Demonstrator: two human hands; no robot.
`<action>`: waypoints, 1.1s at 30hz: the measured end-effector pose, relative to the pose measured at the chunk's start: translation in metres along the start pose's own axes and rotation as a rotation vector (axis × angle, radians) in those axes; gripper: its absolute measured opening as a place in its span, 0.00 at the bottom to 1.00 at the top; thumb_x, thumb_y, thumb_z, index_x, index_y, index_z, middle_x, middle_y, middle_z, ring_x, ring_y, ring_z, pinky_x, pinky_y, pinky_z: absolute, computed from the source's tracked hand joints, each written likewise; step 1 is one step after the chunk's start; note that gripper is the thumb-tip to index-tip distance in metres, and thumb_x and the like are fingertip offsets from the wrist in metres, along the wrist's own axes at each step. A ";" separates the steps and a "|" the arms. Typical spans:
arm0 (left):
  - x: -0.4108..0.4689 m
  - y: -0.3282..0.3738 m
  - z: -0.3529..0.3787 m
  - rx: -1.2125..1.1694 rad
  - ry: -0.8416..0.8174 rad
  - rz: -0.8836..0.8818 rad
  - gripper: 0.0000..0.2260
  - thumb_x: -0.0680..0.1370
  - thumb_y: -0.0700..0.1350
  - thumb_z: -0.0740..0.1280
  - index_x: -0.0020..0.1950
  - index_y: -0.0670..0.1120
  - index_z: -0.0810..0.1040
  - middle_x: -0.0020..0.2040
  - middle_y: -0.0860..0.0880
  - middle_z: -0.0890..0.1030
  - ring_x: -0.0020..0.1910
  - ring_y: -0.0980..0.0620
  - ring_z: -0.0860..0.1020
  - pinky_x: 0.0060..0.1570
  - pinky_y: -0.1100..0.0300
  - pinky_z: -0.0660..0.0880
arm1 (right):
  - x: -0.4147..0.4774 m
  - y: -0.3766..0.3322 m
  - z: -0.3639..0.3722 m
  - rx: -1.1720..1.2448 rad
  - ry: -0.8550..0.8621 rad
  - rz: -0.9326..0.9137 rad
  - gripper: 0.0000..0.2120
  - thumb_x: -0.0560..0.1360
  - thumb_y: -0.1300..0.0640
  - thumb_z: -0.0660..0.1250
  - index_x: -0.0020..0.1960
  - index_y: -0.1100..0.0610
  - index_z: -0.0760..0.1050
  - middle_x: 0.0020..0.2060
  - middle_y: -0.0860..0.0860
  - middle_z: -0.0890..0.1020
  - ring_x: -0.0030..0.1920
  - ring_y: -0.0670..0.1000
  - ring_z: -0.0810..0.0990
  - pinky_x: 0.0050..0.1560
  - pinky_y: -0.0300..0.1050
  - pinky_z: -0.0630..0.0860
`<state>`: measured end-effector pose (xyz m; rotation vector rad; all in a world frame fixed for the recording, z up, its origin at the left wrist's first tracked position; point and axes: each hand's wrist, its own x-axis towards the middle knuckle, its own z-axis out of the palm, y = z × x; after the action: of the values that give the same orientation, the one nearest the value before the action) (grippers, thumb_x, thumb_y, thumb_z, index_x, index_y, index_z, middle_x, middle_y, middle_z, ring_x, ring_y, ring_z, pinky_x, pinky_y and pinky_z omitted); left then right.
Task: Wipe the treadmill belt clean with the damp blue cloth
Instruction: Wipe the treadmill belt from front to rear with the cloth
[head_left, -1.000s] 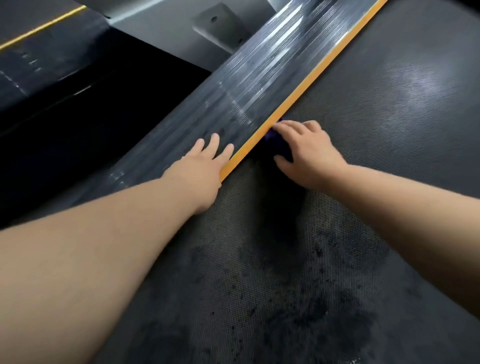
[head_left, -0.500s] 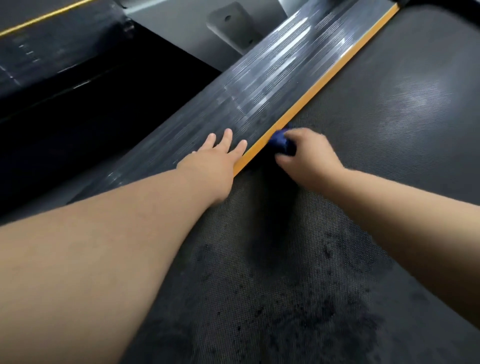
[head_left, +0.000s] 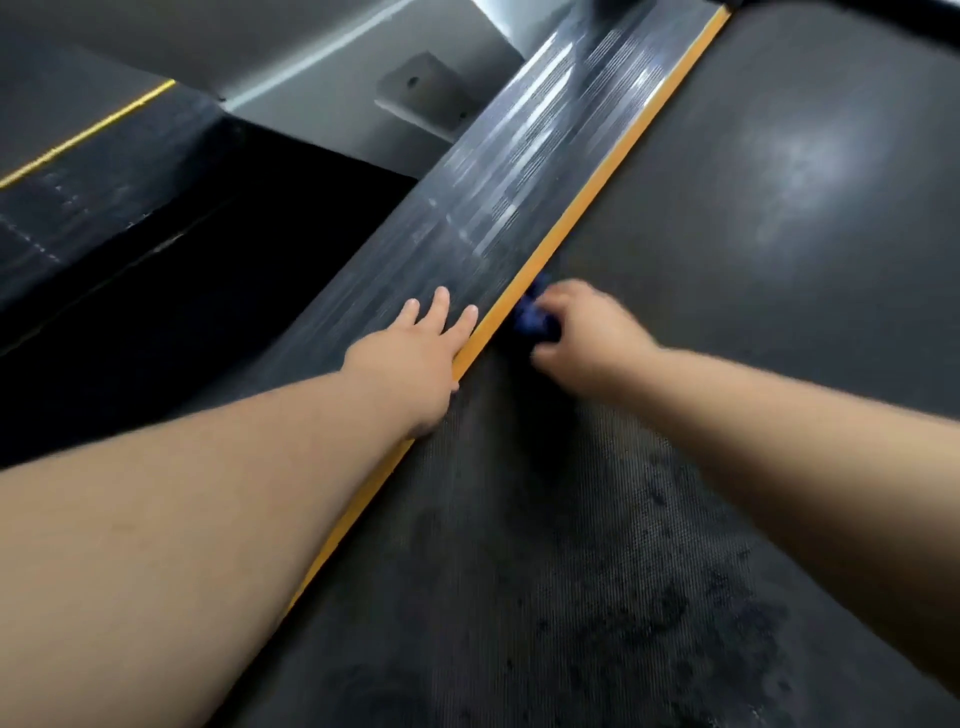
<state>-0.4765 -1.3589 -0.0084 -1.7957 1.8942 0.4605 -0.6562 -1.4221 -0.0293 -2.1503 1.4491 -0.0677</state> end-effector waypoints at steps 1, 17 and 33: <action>-0.001 0.001 0.002 0.004 0.006 0.001 0.34 0.81 0.53 0.56 0.76 0.54 0.33 0.77 0.51 0.34 0.77 0.46 0.42 0.61 0.43 0.71 | -0.015 -0.009 0.010 0.034 -0.074 -0.072 0.14 0.67 0.56 0.68 0.52 0.56 0.77 0.57 0.54 0.75 0.58 0.57 0.75 0.57 0.44 0.72; -0.001 -0.010 0.000 -0.008 0.069 0.091 0.29 0.82 0.48 0.55 0.78 0.53 0.41 0.78 0.50 0.39 0.77 0.45 0.46 0.66 0.42 0.66 | -0.048 -0.046 0.051 0.064 0.049 -0.041 0.19 0.72 0.56 0.67 0.62 0.56 0.72 0.59 0.54 0.70 0.59 0.57 0.72 0.59 0.47 0.69; -0.009 -0.019 0.009 -0.067 0.122 0.127 0.28 0.82 0.41 0.51 0.77 0.54 0.41 0.78 0.54 0.38 0.77 0.50 0.44 0.64 0.42 0.67 | -0.046 -0.044 0.050 -0.092 0.100 0.009 0.20 0.70 0.51 0.69 0.59 0.57 0.72 0.55 0.54 0.70 0.54 0.57 0.74 0.53 0.46 0.72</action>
<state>-0.4561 -1.3479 -0.0089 -1.7893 2.1085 0.4737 -0.6215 -1.3500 -0.0398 -2.2430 1.5455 -0.1085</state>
